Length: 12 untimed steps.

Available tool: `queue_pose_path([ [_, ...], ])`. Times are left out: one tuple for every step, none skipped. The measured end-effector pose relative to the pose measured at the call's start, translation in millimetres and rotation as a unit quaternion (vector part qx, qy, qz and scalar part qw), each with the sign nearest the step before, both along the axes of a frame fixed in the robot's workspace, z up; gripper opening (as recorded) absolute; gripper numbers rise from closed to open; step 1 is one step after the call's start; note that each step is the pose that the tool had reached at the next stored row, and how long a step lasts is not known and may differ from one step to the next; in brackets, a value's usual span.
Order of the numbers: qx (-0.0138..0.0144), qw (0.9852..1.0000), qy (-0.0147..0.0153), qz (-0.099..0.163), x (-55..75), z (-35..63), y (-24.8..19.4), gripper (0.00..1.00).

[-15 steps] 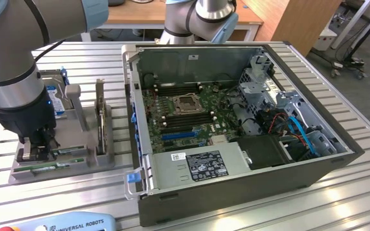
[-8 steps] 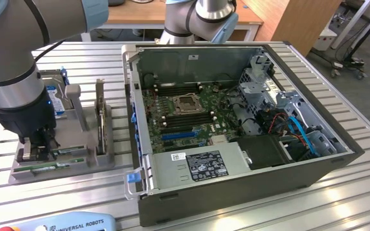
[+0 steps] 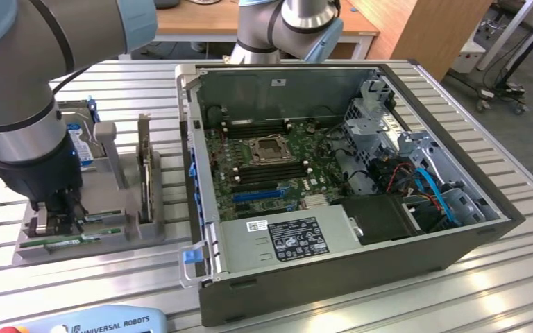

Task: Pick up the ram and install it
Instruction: 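Pick up the ram and move it above insertion slot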

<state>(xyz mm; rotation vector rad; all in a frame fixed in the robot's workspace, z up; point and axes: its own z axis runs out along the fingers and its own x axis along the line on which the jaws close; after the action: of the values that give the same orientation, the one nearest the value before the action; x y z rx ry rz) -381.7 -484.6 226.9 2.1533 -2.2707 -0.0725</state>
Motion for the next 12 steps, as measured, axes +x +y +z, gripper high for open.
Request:
queue_pose_path([
  [0.0000,1.0000,0.0000,0.000,0.0,-1.2,0.0,0.36],
  [0.0000,1.0000,0.0000,0.000,0.0,-2.4,0.0,0.36],
  [0.0000,1.0000,0.0000,0.000,0.0,-3.6,0.0,0.36],
  [0.0000,1.0000,0.0000,0.000,0.0,-4.8,0.0,0.36],
  [0.0000,1.0000,0.0000,0.000,0.0,-5.9,0.0,0.36],
  [0.0000,1.0000,0.0000,0.000,0.0,-7.0,0.0,0.36],
  [0.0000,1.0000,0.0000,0.000,0.0,-8.0,0.0,0.36],
  [0.0000,1.0000,0.0000,0.001,0.0,-8.9,0.0,0.36],
  [0.0000,1.0000,0.0000,0.001,0.0,-9.6,0.0,0.36],
  [0.0000,1.0000,0.0000,0.002,0.0,-10.3,0.0,0.36],
  [0.0000,1.0000,0.0000,0.003,0.0,-10.9,0.0,0.36],
  [0.0000,1.0000,0.0000,0.005,0.0,-11.5,0.0,0.36],
])
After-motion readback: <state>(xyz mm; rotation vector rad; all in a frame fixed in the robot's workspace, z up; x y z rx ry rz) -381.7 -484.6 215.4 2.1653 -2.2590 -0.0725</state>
